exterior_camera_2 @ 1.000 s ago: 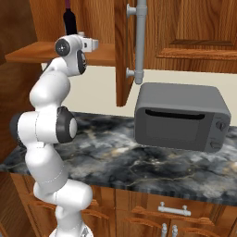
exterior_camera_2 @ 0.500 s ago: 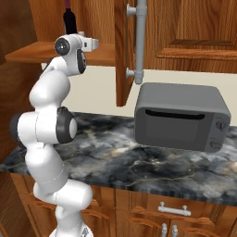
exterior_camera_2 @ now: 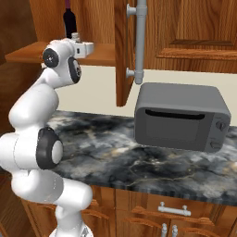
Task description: The dining table condiment station is running low on shaker. Refill the condiment station by opening the cabinet and taking the shaker from the cabinet and placing it on the dining table.
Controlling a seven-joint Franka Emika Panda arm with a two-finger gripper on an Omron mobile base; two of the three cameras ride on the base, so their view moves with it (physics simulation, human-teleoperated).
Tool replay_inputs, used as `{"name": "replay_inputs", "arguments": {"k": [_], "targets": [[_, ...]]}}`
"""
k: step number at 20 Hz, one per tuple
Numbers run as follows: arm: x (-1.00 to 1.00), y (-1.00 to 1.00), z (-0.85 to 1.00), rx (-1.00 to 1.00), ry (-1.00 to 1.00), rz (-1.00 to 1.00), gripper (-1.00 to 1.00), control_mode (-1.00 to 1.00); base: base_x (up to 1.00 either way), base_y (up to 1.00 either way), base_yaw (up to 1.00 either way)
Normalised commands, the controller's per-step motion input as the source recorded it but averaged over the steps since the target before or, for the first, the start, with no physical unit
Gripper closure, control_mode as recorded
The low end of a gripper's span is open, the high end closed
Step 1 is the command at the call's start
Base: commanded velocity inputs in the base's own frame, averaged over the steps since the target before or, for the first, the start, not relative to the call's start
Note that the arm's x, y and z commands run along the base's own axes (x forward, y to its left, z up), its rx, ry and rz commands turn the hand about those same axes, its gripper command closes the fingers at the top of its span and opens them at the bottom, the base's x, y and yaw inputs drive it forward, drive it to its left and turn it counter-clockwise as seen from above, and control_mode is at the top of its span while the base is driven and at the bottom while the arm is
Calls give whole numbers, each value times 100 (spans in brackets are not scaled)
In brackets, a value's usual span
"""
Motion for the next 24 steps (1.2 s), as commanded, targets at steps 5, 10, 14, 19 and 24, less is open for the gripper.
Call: {"name": "replay_inputs", "arguments": {"k": [5, 10, 14, 19, 24], "targets": [[-100, 46, 13, 0, 0, -4, 100, -100, 0, 0, 0], [-96, 19, 34, 0, 23, -3, 100, -100, 0, 0, 0], [-100, 1, 12, 0, 23, 0, 100, -100, 0, 0, 0], [-100, 0, -1, 0, 8, 0, 100, -100, 0, 0, 0], [-100, 0, -3, 2, 0, 0, 100, -100, 0, 0, 0]]}}
